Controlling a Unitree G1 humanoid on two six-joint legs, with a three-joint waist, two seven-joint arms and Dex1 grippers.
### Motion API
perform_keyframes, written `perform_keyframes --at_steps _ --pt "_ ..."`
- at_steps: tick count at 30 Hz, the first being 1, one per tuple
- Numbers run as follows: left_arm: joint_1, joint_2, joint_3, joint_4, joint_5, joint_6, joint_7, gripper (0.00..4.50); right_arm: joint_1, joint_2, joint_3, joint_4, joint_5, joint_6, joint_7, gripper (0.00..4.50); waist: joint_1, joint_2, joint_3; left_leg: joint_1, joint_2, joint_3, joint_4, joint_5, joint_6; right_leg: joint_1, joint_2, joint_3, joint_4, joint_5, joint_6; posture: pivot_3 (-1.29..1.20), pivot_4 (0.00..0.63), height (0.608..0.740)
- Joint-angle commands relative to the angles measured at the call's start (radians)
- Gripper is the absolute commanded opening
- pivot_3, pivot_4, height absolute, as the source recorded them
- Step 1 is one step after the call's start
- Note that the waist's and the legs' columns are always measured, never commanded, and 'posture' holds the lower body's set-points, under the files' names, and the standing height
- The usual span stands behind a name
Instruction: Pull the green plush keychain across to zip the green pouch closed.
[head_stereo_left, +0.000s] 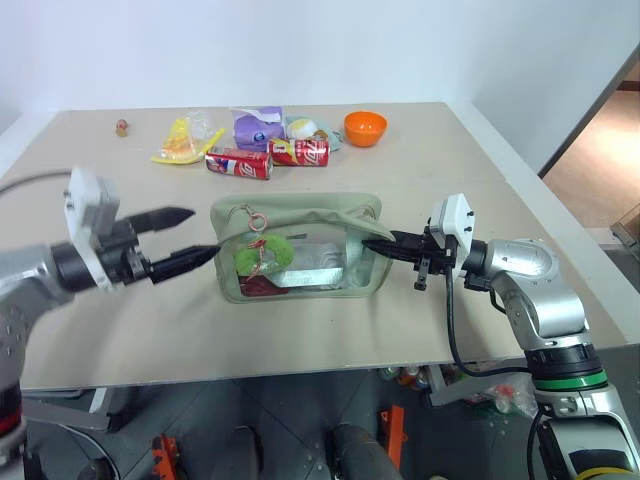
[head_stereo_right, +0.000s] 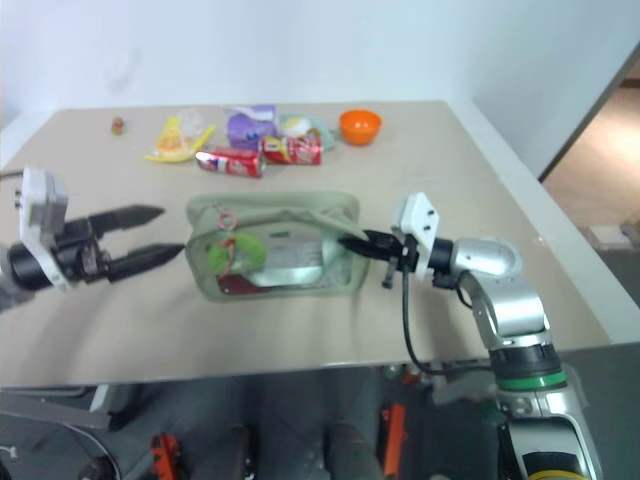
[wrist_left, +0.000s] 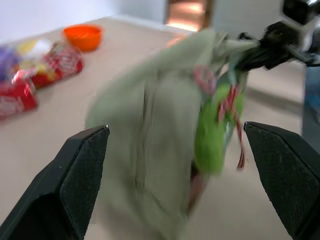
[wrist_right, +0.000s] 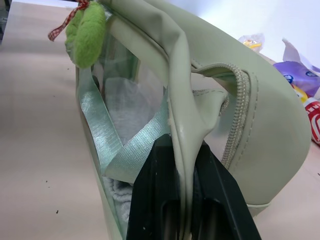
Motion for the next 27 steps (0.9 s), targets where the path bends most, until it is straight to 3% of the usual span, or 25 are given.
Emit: perform_keyframes --at_steps 1,4,12,23,27 --pt "0.077 -0.086 -0.009 -0.078 0.027 -0.090 0.098 4.47 -0.026 0.002 0.003 -0.007 0.004 -0.013 0.022 0.00 0.000 0.000 0.000 0.001 0.000 0.001 0.000 0.000 0.000 0.001 0.000 0.001 0.000 0.000 0.000 0.00 0.150 0.740" --pt "0.092 -0.122 -0.026 -0.042 0.056 -0.145 0.131 4.47 -0.032 0.002 0.006 -0.004 0.001 -0.012 0.026 0.00 0.000 0.000 0.000 0.001 0.000 0.000 0.000 0.001 0.000 0.000 0.001 0.000 0.001 0.001 -0.002 0.00 0.150 0.740" --pt "0.092 -0.106 -0.044 0.085 0.100 -0.239 0.100 4.47 -0.027 -0.008 0.004 -0.016 0.000 -0.001 0.018 0.00 -0.001 0.000 0.000 0.001 0.000 0.000 -0.001 0.001 0.000 -0.001 0.002 0.001 0.001 0.001 -0.002 0.00 0.150 0.740" --pt "-0.001 -0.117 -0.159 0.159 0.113 -0.277 0.079 4.47 -0.005 -0.027 -0.010 -0.048 0.003 0.016 0.000 0.00 0.000 0.000 0.000 0.001 0.000 0.000 -0.001 0.000 0.000 -0.001 0.002 0.001 0.001 0.000 -0.002 0.00 0.150 0.740" --pt "-0.028 -0.118 -0.192 0.159 0.130 -0.300 0.072 3.33 0.000 -0.030 -0.013 -0.053 0.006 0.016 -0.002 0.00 0.000 0.000 0.000 0.001 0.000 0.000 -0.001 0.000 0.000 -0.001 0.002 0.001 0.001 0.000 -0.002 0.00 0.150 0.740"
